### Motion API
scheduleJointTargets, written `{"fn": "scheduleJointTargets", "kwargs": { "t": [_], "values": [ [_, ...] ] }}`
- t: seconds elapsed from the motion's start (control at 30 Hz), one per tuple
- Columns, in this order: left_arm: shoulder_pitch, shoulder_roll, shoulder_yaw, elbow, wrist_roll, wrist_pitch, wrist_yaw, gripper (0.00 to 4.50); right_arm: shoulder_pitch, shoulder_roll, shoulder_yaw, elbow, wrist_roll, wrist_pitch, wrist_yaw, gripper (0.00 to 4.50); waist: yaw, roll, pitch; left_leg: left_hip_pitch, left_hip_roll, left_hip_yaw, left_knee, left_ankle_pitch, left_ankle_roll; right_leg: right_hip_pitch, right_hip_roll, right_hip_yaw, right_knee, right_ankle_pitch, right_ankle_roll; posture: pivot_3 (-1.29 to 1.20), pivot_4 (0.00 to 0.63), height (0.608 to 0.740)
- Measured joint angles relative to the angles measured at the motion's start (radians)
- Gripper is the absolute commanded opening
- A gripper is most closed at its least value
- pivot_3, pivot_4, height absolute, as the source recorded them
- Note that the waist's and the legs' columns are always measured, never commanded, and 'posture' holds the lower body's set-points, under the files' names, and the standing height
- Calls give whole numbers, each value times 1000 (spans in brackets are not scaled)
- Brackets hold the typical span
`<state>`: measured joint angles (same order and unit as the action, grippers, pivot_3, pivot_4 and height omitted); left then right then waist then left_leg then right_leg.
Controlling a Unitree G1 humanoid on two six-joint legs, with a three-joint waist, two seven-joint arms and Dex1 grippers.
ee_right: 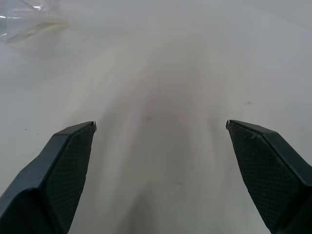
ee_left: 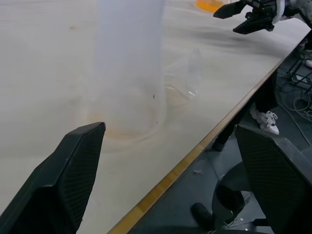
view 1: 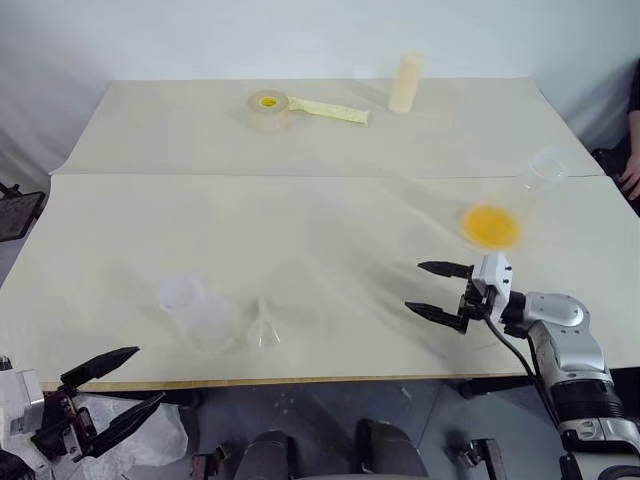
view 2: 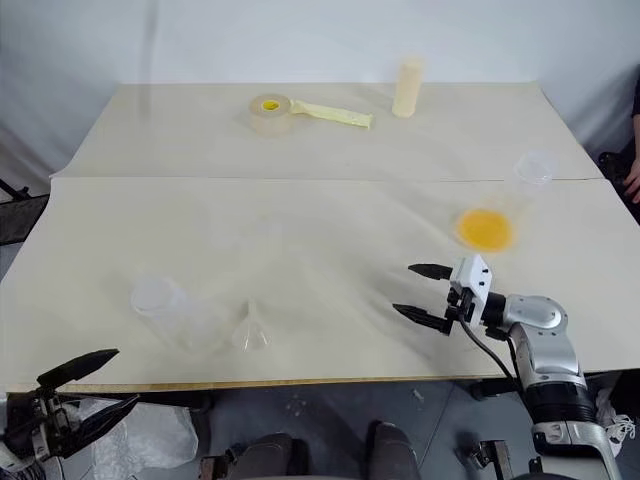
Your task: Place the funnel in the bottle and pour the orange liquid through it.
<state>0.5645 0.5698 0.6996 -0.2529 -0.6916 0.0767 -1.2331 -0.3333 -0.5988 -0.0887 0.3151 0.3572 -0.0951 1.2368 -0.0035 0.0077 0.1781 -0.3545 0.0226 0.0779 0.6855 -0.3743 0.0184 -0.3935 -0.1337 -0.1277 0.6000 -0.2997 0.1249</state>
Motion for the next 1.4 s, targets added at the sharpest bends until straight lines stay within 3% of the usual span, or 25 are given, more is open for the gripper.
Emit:
{"fn": "scheduleJointTargets", "kwargs": {
  "t": [0.27, 0.5, 0.6, 0.9, 1.4],
  "values": [
    [16, 29, -9, -18, -60, 147, 62, 4500, 4, 6, 0, -4, 6, 0, -33, 4485, -1, 0, 0, 0, 0, 0, 0, 0, 0, 0, 0, 1, 1, 0, 0, 0, 150, 740],
    [41, -93, 63, -48, 39, 27, 243, 4500, -7, 11, 2, 3, 5, 0, -41, 4485, 1, 0, 0, 1, 0, 1, 1, 0, 0, 0, 0, 1, 1, 0, 0, 0, 150, 740],
    [67, -101, 90, -54, 45, 99, 364, 4500, -43, 16, 4, 28, 4, -2, -40, 4485, 0, -1, 0, 1, 1, 0, 2, -1, 0, 0, 0, 1, 1, 0, 0, 0, 150, 740],
    [145, -157, 90, -141, -18, 94, 338, 4500, -103, 35, 6, 87, -3, -14, -32, 4485, 2, -1, 0, 0, 1, 0, 6, -3, 1, 0, 0, 1, 3, 0, 0, 0, 150, 740],
    [-69, 27, -23, -219, -14, 123, 335, 4500, -81, 51, 3, 61, -3, -12, -38, 4485, -1, -1, 0, 0, 3, 0, 10, -4, 0, 0, 2, 1, 7, 0, 0, 0, 150, 740]
  ]
}}
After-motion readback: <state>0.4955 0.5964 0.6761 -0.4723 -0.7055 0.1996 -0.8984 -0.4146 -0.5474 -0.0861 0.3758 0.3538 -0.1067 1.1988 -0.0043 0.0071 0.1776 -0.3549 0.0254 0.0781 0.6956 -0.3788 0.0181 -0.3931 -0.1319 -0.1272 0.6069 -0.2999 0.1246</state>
